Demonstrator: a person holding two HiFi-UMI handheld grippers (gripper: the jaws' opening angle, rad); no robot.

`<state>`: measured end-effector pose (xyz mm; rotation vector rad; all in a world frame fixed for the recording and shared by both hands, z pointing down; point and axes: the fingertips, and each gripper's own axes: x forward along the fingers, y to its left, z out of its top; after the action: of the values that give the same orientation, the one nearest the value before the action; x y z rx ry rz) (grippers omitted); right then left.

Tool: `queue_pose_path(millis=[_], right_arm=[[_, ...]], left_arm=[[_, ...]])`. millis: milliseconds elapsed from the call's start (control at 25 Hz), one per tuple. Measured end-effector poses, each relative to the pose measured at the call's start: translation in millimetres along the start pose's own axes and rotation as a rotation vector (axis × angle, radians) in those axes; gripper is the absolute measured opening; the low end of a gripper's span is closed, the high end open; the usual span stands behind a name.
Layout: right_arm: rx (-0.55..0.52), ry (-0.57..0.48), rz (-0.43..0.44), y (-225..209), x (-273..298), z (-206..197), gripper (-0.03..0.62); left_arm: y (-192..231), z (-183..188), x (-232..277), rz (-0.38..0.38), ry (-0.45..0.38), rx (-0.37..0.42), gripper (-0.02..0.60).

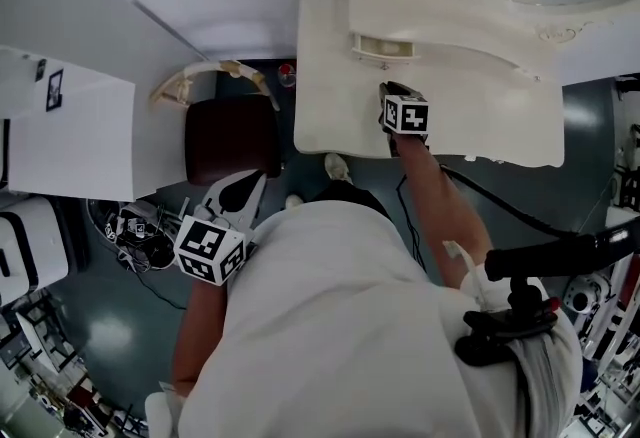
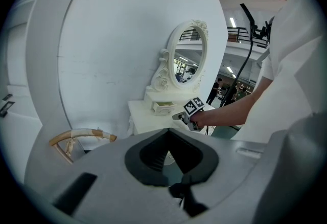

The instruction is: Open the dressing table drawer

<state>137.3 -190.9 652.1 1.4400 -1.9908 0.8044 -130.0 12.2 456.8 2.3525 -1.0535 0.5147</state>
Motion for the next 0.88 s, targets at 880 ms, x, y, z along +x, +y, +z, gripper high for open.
queue_pose_path(millis=[880], right_arm=[[-0.041,0.039,0.058,90,-119,-109,0.000]], left_arm=[[-23,-62,-55,-0.130,0.003,0.060,0.003]])
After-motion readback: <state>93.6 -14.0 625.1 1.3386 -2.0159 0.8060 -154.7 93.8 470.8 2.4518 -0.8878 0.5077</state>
